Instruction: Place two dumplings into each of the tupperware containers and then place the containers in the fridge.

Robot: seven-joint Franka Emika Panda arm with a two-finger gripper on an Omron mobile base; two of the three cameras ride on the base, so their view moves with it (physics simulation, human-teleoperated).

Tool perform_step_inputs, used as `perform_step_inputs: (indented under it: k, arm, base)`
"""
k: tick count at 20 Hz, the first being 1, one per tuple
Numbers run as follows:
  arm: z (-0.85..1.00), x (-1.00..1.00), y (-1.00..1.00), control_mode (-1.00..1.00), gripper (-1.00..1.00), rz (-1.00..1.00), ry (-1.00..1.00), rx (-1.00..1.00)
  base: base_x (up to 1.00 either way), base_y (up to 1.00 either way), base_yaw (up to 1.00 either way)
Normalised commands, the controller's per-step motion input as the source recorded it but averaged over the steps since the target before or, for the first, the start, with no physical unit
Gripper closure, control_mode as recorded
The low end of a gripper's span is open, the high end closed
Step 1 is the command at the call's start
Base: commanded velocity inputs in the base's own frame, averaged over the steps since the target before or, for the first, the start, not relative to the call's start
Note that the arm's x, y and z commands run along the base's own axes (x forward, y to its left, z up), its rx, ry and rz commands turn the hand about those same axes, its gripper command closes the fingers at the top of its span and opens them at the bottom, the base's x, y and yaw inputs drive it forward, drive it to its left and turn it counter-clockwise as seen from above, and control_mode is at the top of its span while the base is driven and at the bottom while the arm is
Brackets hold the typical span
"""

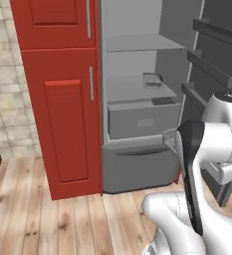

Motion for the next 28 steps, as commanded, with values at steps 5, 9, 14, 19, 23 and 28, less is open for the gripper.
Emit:
perform_step_inputs:
  k: [5,9,14,19,23,28]
  arm:
    - [0.00,0.00,0.00,1.00,1.00,0.00,0.00,0.00]
    - [0.00,0.00,0.00,1.00,1.00,0.00,0.00,0.00]
    - [0.00,0.00,0.00,1.00,1.00,0.00,0.00,0.00]
    - [0.00,0.00,0.00,1.00,1.00,0.00,0.00,0.00]
    - [0.00,0.00,0.00,1.00,1.00,0.00,0.00,0.00]
    - [0.00,0.00,0.00,1.00,1.00,0.00,0.00,0.00]
  base:
    - [0.45,-0.53,0.00]
    - [0.62,-0.50,0.00]
    - [0.86,-0.28,0.00]
    - [0.99,-0.11,0.00]
    - [0.93,-0.14,0.00]
    - [0.68,-0.17,0.00]
